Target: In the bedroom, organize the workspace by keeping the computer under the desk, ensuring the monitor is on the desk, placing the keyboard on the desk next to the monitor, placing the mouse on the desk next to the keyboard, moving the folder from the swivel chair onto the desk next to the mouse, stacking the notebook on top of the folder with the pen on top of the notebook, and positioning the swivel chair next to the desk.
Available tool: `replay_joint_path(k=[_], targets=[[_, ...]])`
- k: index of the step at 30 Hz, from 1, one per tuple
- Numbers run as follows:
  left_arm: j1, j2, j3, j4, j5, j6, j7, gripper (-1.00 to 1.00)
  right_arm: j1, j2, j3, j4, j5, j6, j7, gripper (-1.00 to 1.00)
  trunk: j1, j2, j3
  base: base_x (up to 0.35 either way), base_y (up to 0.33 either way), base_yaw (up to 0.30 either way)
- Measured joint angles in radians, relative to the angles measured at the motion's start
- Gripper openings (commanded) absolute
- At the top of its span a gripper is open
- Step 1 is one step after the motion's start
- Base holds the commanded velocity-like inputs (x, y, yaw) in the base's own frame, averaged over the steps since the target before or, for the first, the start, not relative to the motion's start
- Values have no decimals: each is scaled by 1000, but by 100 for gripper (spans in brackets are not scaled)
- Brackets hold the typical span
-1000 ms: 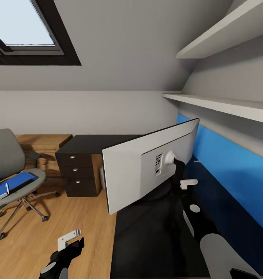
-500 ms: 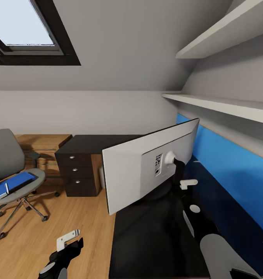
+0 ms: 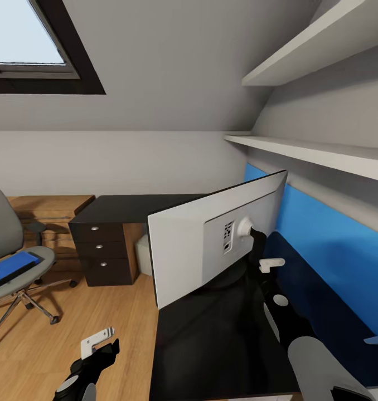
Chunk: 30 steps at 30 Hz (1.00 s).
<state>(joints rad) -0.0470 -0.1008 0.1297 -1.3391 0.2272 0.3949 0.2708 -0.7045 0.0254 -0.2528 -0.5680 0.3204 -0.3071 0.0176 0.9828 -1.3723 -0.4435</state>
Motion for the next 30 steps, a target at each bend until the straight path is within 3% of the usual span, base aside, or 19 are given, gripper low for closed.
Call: replay_joint_path(k=[30], targets=[[0,0,0,-3,0,0,0,100,0,1,-1,2,4,1,1,-100,0,0,0,0,-81,-1]])
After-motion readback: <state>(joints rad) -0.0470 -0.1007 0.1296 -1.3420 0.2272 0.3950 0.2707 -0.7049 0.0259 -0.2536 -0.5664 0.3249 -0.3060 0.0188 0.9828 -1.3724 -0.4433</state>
